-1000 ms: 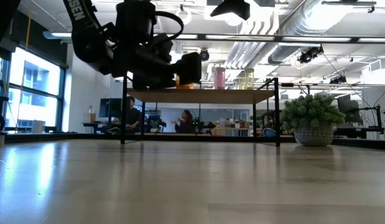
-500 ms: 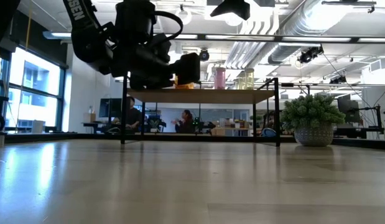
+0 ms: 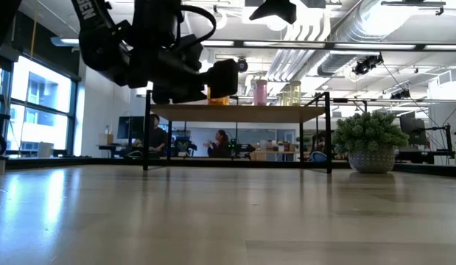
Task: Pick and place medicine bottles onto shelf by color
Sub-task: Put the orange pill bottle aligned with the other orange pill bottles on the shelf
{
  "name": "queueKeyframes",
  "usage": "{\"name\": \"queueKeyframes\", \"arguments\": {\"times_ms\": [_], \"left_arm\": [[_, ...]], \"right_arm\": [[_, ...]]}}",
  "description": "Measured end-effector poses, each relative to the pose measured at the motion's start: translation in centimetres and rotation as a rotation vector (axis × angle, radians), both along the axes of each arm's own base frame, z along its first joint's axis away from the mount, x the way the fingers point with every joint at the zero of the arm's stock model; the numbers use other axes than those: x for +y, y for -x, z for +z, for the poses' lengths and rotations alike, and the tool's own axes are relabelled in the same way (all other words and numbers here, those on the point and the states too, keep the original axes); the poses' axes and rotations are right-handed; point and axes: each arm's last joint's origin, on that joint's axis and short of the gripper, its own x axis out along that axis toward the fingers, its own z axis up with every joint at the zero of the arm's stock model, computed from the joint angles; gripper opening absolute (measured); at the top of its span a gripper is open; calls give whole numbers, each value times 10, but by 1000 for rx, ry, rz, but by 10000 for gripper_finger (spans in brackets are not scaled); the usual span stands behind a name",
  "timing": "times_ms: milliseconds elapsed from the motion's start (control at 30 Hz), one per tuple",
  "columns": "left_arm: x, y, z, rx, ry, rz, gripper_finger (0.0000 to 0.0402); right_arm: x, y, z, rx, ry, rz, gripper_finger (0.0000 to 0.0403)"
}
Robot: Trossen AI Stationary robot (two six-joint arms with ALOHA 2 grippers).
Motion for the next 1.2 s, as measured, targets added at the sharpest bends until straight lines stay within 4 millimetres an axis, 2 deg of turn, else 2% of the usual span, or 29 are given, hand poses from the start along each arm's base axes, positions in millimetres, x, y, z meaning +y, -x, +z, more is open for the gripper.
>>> {"name": "queueKeyframes", "arguments": {"times_ms": [467,667,1200], "left_arm": [[-17,-2,0,1,-4,-2,251],[-23,-4,0,1,-1,-62,251],[3,-3,0,-1,7,-134,251]], "right_arm": [[1,0,0,-2,-17,9,263],[5,-1,0,-1,-16,21,263],[5,-1,0,-2,-16,23,264]]}}
